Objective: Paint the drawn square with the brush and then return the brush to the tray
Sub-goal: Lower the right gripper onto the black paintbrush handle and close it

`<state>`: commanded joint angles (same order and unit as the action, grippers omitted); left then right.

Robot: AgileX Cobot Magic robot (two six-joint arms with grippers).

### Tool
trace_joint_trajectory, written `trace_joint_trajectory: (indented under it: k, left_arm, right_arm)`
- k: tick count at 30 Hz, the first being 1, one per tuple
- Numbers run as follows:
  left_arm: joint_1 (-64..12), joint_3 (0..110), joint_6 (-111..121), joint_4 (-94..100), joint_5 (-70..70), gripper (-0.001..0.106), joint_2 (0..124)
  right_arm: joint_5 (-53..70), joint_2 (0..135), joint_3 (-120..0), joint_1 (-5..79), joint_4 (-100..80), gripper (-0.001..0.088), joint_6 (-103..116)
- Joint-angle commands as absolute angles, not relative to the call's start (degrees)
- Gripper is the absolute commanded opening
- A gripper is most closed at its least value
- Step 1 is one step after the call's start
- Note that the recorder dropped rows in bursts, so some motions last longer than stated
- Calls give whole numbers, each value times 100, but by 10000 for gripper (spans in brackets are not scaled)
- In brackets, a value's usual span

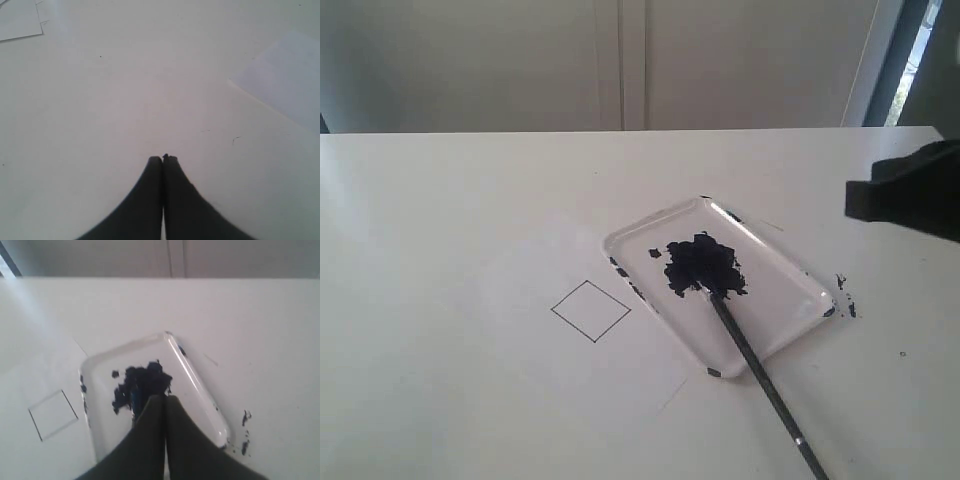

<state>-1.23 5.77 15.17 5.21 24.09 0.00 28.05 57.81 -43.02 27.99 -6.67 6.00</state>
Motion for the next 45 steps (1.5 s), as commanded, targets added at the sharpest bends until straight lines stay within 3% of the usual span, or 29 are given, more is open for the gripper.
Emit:
trace_joint_trajectory:
  k: [10,23,26,29,31,33,39,45]
  left_arm:
    - [-123,577,1517,521,2409,0,0]
    - [-123,577,1517,521,2409,0,0]
    - [-123,577,1517,521,2409,0,0]
    - [-123,577,1517,521,2409,0,0]
    - [-123,577,1517,521,2409,0,0]
    - [-123,577,1517,521,2409,0,0]
    - [-123,577,1517,521,2409,0,0]
    - [-123,577,1517,521,2409,0,0]
  right_arm:
    - [3676,7037,-4601,2799,-667,0,-274]
    - [2806,8092,-4601,2799,767,7,-888]
    - [2701,8258,-4601,2799,790,110,-1197]
    - [2638,8429,-4601,2846,790,330,-1212]
    - [2625,8568,-4601,2967,813,532,-1410]
    - [2635,8716,-4601,3149,813,635,-1798]
    - [2291,9183,-4601,3600,813,548,-2083]
    - [2067,9653,-4601,3600,813,540,-2037]
